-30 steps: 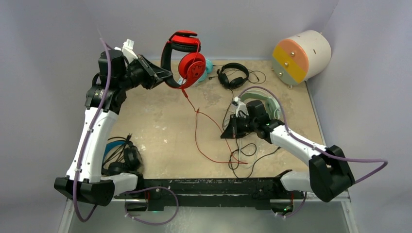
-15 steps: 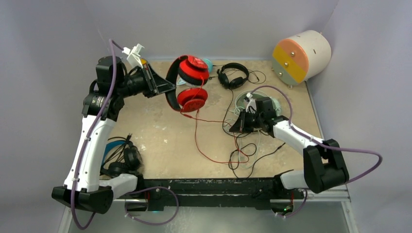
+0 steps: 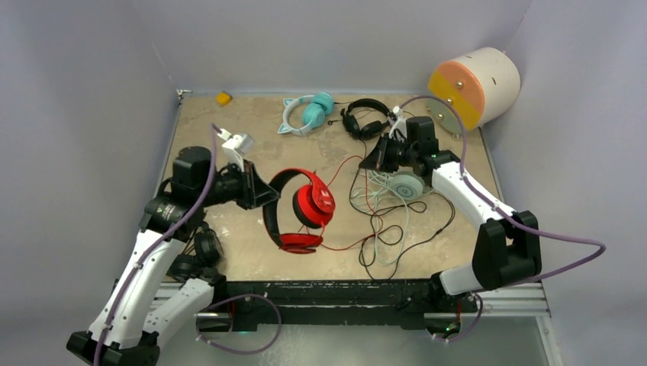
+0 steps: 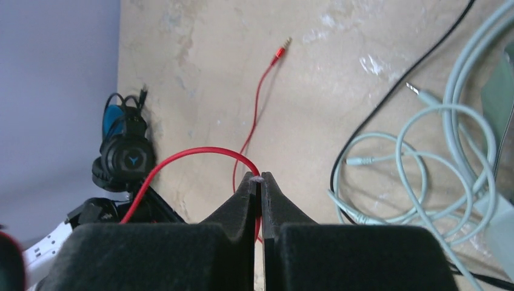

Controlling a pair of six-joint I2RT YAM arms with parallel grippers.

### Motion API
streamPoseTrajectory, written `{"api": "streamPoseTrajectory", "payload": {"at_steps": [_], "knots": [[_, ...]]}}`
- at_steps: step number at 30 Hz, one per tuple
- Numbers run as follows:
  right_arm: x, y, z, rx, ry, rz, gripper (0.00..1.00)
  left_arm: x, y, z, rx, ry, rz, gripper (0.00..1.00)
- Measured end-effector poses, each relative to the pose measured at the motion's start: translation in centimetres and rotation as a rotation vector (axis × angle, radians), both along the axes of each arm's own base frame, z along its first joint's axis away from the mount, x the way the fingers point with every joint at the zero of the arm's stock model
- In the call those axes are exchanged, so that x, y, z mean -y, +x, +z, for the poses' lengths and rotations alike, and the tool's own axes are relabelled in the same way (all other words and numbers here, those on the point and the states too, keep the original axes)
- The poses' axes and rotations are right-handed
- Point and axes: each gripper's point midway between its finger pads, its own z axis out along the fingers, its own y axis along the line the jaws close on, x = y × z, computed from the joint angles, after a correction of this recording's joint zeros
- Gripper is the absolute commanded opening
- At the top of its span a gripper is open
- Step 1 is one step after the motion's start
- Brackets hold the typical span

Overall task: Wrap the headphones
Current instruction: Wrap the headphones cable around the headphones.

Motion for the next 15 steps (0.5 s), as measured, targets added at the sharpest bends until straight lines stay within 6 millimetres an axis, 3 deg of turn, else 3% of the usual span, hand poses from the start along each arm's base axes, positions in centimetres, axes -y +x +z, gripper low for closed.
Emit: {"api": "streamPoseTrajectory", "payload": {"at_steps": [6,15], "knots": [[-0.7,2.5,3.6,0.053,0.013,0.001,0.0,1.2,-0.7,-5.3,-0.011,0.208,-0.032,0.0],[-2.1,3.9,8.7,0.135,0.067,0.085,0.0,1.9,1.4,-12.5,0.042,0.664,0.042,0.0]]}}
